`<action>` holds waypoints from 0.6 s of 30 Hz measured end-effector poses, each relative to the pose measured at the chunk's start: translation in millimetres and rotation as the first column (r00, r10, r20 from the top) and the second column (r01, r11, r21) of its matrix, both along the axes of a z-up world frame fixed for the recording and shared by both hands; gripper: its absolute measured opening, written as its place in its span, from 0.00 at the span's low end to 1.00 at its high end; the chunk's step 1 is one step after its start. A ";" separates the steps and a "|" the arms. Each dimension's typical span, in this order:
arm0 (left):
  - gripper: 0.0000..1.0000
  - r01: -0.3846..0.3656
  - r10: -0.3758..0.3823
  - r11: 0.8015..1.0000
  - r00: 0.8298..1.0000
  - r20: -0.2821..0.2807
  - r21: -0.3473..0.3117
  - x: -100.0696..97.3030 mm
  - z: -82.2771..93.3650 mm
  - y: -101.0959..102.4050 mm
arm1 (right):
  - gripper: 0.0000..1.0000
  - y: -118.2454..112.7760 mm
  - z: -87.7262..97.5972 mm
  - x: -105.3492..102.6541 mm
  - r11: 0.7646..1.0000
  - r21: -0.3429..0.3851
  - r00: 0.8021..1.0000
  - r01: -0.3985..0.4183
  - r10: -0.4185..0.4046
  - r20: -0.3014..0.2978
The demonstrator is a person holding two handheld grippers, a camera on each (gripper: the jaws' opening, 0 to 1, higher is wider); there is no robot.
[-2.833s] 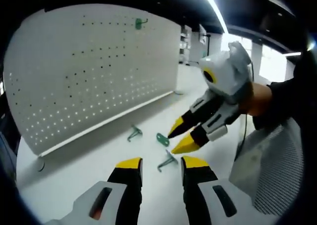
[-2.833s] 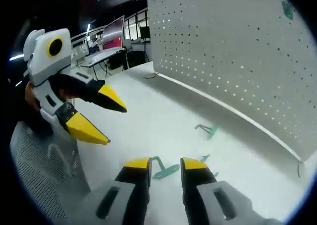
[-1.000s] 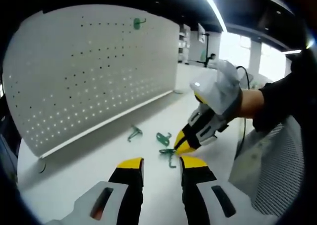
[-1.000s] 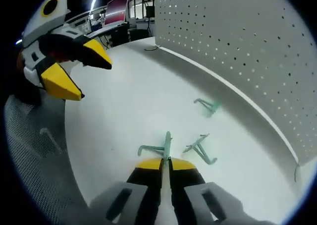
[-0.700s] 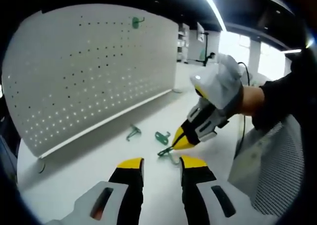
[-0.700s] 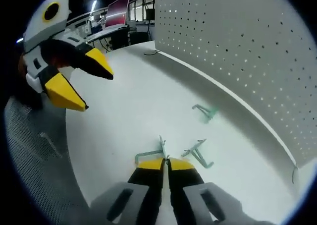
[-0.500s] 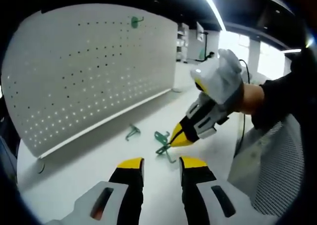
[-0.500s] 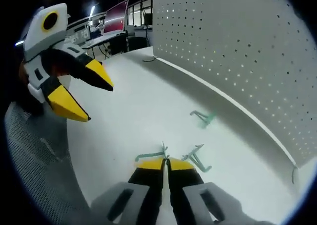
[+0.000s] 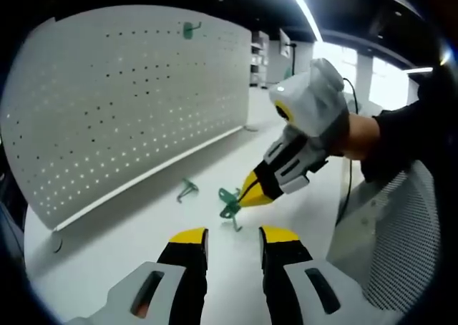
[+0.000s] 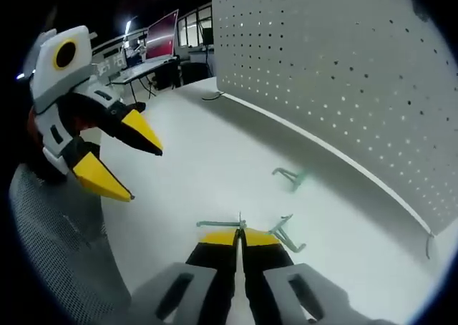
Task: Insert the hook assembly into the mounting plate slot until the hook locks in place.
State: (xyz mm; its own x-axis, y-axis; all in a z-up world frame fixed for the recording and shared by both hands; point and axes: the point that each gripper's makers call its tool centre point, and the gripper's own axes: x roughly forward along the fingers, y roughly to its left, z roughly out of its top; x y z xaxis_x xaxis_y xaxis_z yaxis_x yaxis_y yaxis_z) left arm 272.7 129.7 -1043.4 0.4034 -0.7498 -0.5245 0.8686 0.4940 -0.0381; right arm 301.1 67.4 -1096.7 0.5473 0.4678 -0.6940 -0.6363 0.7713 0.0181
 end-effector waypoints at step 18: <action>0.21 0.037 -0.038 0.999 0.999 0.008 0.039 -4.5 -5.4 -0.9 | 0.00 47.8 5.0 -28.1 0.955 -0.023 0.954 -0.297 0.298 0.036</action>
State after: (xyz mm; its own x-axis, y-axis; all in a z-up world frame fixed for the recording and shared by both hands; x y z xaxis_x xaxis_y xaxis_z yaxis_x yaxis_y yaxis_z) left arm 268.2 128.8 -1048.8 0.3799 -0.7436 -0.5502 0.8868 0.4620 -0.0120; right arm 273.0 115.2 -1091.6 0.4115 0.6018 -0.6845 -0.8369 0.5470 -0.0222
